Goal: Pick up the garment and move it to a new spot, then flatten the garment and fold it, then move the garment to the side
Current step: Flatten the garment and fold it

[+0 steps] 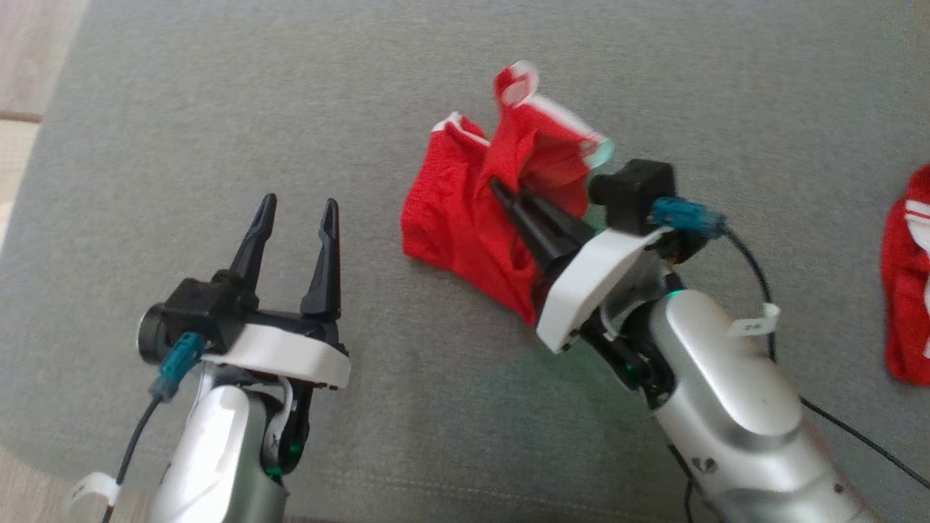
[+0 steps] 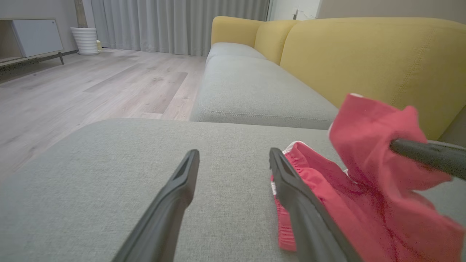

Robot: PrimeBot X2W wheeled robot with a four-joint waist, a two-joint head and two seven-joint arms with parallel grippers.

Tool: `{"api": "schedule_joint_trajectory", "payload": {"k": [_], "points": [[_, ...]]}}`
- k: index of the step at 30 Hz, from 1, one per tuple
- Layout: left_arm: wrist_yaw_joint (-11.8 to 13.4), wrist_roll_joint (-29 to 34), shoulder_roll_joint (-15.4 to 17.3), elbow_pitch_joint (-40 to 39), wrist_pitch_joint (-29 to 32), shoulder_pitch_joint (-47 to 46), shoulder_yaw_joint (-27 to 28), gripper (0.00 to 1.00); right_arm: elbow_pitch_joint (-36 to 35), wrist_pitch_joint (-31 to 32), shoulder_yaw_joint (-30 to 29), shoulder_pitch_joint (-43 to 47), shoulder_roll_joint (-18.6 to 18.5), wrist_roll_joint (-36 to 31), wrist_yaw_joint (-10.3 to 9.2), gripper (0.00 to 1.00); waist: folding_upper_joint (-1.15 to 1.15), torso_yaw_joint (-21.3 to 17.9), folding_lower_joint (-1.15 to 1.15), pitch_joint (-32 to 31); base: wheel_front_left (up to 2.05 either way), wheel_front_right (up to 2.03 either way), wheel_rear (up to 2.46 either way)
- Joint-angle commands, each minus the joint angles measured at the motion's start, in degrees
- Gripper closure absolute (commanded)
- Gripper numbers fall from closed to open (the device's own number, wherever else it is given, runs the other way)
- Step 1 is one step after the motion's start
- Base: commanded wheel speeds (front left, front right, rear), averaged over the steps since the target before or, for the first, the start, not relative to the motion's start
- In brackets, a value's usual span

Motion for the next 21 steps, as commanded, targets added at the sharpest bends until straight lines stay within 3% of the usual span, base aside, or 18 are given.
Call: {"api": "schedule_joint_trajectory", "payload": {"k": [1, 9, 10, 11, 16, 21], "points": [[-0.1, -0.4, 0.3, -1.6, -0.3, -1.0, 1.2, 0.0, -0.4, -1.0, 2.1, -2.1, 0.9, 1.4, 0.39, 1.0, 0.0, 1.5, 0.0, 0.0, 0.0, 0.0, 0.0], [0.3, -1.5, 0.2, -1.1, -0.3, -1.4, -0.5, 0.0, 11.9, -5.3, 9.2, -8.1, 0.9, 8.5, 0.39, 1.0, 0.0, 4.2, 0.0, 0.4, 0.0, 0.0, 0.0], [0.3, -1.6, 0.1, -1.0, -0.3, -1.4, -0.6, 0.0, 13.2, -5.9, 9.6, -8.7, 0.9, 9.0, 0.39, 0.56, 0.0, 4.4, 0.0, 0.4, 0.0, 0.0, 0.0], [0.4, -1.6, 0.1, -1.0, -0.3, -1.4, -0.7, 0.0, 14.2, -6.5, 10.0, -9.1, 0.9, 9.7, 0.39, 0.0, 0.0, 4.4, 0.0, 0.5, 0.0, 0.0, 0.0], [0.8, -1.6, 0.1, -1.2, -0.3, -1.2, -0.5, 0.0, 16.3, -11.2, 11.7, -10.0, 0.9, 10.1, 0.39, 0.0, 0.0, 3.6, 0.0, 0.3, 0.0, 0.0, 0.0], [0.8, -0.9, 0.2, -1.4, -0.3, -0.6, 0.1, 0.0, 12.8, -16.9, 11.9, -8.7, 0.9, 7.5, 0.39, 0.0, 0.0, 1.1, 0.0, -0.6, 0.0, 0.0, 0.0]]}}
